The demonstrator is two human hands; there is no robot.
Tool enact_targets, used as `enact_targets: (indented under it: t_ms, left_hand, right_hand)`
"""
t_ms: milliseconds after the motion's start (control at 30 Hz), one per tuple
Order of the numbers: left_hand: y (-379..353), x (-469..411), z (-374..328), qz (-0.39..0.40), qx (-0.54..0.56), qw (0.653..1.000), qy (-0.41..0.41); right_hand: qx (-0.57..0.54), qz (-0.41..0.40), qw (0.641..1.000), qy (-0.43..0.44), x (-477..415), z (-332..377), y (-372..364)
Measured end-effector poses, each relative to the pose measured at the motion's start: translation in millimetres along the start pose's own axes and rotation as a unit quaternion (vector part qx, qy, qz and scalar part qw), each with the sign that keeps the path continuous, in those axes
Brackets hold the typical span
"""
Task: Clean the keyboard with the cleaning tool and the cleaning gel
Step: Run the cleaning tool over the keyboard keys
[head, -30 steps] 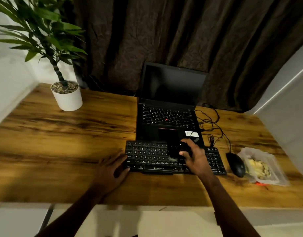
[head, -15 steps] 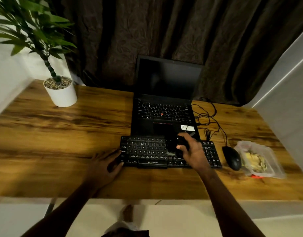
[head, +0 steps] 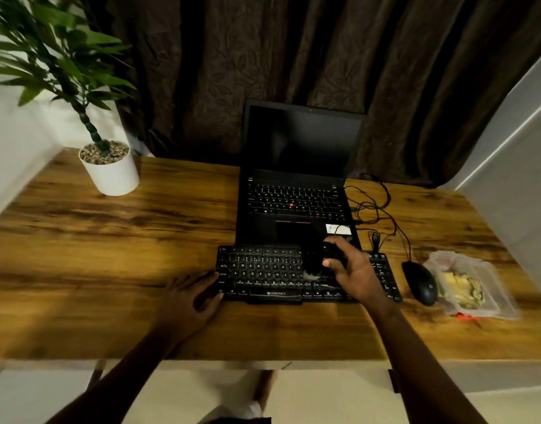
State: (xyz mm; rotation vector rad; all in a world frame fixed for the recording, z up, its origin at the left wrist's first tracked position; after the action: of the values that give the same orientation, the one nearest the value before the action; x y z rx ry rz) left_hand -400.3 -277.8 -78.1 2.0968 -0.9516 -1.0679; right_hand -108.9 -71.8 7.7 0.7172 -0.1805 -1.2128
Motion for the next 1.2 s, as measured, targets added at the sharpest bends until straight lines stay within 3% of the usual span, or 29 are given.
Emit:
enact_targets:
  t_ms: [367, 700, 967, 1200]
  left_hand:
    - [-3, 0, 6, 0.01, 0.002, 1.0, 0.002]
    - [-3, 0, 7, 0.012, 0.015, 1.0, -0.001]
    - [-4, -1, 8, 0.01, 0.009, 1.0, -0.001]
    - [-6, -1, 9, 0.01, 0.007, 1.0, -0.002]
  right_hand:
    - [0.024, 0.005, 1.0, 0.0, 4, 1, -14]
    - [0.063, -0.049, 0.997, 0.02, 2, -22, 41]
    - [0.016, -0.031, 0.999, 0.04, 0, -7, 15]
    - [0.089, -0.067, 0.993, 0.029, -2, -29, 56]
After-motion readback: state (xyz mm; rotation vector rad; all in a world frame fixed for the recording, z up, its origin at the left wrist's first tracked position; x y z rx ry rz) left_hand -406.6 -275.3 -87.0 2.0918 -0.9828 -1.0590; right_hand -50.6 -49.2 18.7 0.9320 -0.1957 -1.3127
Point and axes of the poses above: each hand's wrist, its own x-axis away from the middle knuckle, its own y-axis out of the back of the hand, z = x × y, the point moved 4 cm from there along -x, towards the middle knuckle, and after that the axes turned 15 degrees about -z, right-handed, at the moved point
